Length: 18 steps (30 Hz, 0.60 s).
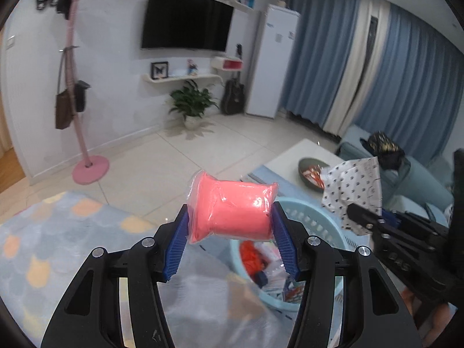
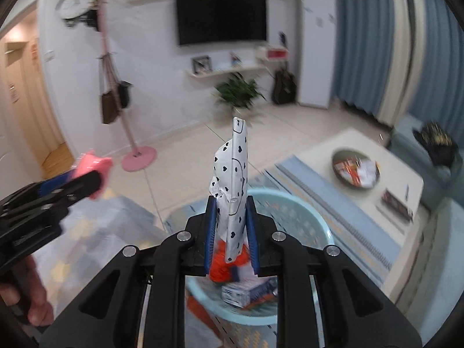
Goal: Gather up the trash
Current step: 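Carry the pink packet and paper over the basket and open both tools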
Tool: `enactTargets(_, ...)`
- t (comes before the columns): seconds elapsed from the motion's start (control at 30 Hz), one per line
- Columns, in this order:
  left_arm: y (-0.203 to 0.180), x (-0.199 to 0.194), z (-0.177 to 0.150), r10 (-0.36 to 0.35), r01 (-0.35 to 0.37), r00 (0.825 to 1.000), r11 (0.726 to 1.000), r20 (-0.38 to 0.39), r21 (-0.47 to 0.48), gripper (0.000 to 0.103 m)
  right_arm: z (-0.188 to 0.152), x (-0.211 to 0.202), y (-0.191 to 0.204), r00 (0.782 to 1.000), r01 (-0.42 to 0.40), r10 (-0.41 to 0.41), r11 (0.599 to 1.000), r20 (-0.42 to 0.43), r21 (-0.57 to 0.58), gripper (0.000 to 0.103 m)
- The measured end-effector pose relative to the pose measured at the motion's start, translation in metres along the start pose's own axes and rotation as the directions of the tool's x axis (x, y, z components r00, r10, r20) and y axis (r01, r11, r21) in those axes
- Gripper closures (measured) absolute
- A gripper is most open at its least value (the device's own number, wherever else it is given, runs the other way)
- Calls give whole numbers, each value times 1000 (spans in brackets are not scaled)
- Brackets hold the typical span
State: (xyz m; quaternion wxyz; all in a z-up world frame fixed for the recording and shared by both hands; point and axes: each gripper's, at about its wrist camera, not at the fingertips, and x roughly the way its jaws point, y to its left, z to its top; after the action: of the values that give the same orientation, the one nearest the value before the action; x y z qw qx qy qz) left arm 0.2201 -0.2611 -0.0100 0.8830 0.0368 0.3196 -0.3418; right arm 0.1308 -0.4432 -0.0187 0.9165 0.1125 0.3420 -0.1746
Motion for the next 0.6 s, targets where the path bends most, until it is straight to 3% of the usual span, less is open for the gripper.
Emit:
enactTargets(0.23, -22, 48, -15, -15, 20, 995, 999, -94, 45, 49, -36, 68, -34, 981, 48, -37, 998, -191, 51, 86)
enactTargets(0.4, -35, 63, -23, -47, 56, 990, 996, -137, 65, 48, -47, 78, -38, 974, 56, -40, 996, -221, 66, 85)
enactTargets(0.43, -38, 63, -25, -54, 64, 988, 996, -142, 67, 47, -48, 78, -39, 974, 55, -37, 996, -223, 72, 81)
enactTargets(0.5, -39, 62, -26, -57, 68, 987, 995, -148, 70, 43, -48, 77, -42, 974, 55, -34, 994, -225, 90, 63)
enactTargets(0.53, -39, 61, -28, -55, 67, 987, 995, -151, 71, 38, -47, 76, -43, 974, 57, -34, 994, -223, 95, 44)
enactTargets(0.57, -37, 58, -29, -56, 67, 987, 995, -149, 71, 33, -47, 74, -44, 976, 62, -39, 993, -214, 99, 37)
enactTargets(0.6, -36, 55, -29, -54, 65, 988, 995, -147, 71, 32, -48, 70, -45, 978, 69, -48, 993, -203, 97, 37)
